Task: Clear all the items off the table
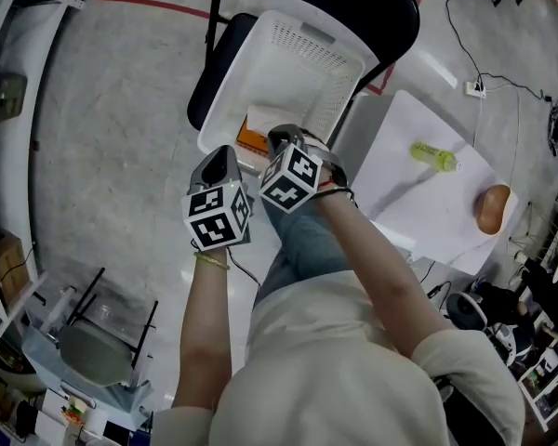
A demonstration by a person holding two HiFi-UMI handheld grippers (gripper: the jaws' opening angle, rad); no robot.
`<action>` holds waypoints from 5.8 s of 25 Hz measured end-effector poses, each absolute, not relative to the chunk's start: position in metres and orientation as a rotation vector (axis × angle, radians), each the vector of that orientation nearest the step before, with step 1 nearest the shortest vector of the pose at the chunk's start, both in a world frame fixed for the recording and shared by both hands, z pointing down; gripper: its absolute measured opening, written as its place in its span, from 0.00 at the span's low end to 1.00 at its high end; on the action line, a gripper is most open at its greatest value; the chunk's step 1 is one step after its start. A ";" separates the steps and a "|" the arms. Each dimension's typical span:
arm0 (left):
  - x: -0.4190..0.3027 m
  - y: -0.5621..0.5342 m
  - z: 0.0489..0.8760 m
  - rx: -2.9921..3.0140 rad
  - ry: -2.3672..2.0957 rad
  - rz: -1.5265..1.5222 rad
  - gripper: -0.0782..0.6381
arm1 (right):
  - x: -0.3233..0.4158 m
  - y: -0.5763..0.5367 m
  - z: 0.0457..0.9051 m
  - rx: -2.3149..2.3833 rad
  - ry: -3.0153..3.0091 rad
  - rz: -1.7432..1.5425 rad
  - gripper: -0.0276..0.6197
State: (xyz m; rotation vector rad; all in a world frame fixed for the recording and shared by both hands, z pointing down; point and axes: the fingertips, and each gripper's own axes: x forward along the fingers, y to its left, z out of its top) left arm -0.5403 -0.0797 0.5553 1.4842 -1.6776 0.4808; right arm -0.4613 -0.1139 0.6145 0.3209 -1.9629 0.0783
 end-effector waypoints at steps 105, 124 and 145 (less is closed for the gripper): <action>-0.084 -0.035 0.547 1.620 -1.630 0.442 0.12 | 0.072 -0.106 0.617 0.825 -2.129 0.470 0.23; -0.065 -0.053 0.625 1.597 -1.532 0.520 0.12 | 0.059 -0.166 0.730 0.871 -2.121 0.556 0.54; -0.073 -0.057 0.661 1.549 -1.496 0.517 0.12 | 0.032 -0.201 0.764 0.950 -2.166 0.495 0.50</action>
